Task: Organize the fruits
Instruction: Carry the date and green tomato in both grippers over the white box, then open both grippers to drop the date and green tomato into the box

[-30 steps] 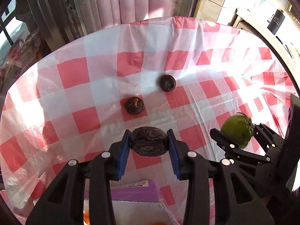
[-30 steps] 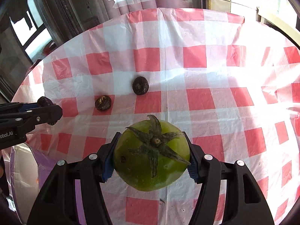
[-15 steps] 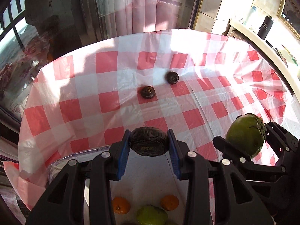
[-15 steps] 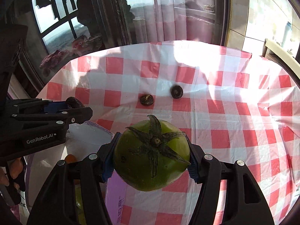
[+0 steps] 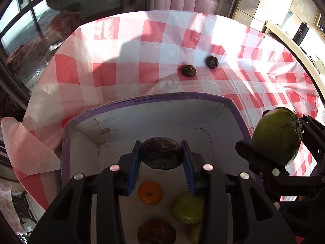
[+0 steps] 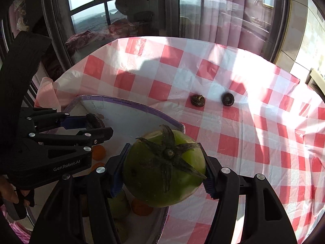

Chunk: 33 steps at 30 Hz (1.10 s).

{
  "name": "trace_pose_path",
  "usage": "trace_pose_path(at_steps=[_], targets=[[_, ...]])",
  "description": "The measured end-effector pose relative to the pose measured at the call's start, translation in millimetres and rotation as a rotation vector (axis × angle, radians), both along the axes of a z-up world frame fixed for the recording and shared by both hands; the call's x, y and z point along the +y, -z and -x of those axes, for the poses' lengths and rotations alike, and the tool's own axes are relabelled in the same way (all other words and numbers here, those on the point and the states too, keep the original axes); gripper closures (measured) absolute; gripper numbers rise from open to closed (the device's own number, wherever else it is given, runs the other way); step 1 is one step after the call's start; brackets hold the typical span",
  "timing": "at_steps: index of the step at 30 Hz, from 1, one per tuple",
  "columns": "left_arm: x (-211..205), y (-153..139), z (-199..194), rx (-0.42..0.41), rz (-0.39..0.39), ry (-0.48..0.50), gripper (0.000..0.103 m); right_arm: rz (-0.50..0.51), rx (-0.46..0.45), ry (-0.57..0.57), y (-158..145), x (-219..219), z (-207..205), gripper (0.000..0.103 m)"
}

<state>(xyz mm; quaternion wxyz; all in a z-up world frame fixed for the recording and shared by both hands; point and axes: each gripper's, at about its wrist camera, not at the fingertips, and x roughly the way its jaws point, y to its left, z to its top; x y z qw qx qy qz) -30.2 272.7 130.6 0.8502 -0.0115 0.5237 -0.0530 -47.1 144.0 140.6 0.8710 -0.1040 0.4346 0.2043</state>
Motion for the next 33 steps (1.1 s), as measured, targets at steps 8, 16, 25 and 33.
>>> trace_pose_path(at_steps=[8,16,25,33], targets=[[34.1,37.3,6.7,0.066,0.009,-0.091,0.064,0.102,0.06,-0.141,30.0,40.2,8.3,0.042],[36.1,65.3,-1.7,0.118,-0.045,-0.094,0.064,0.242,0.2,-0.214,70.9,65.8,-4.2,0.042],[39.9,84.5,-18.3,0.152,-0.043,-0.107,0.064,0.34,0.322,-0.226,95.8,79.7,-25.1,0.042],[44.0,94.4,-39.1,0.174,-0.047,-0.091,0.064,0.353,0.378,-0.197,106.8,84.4,-38.4,0.042]])
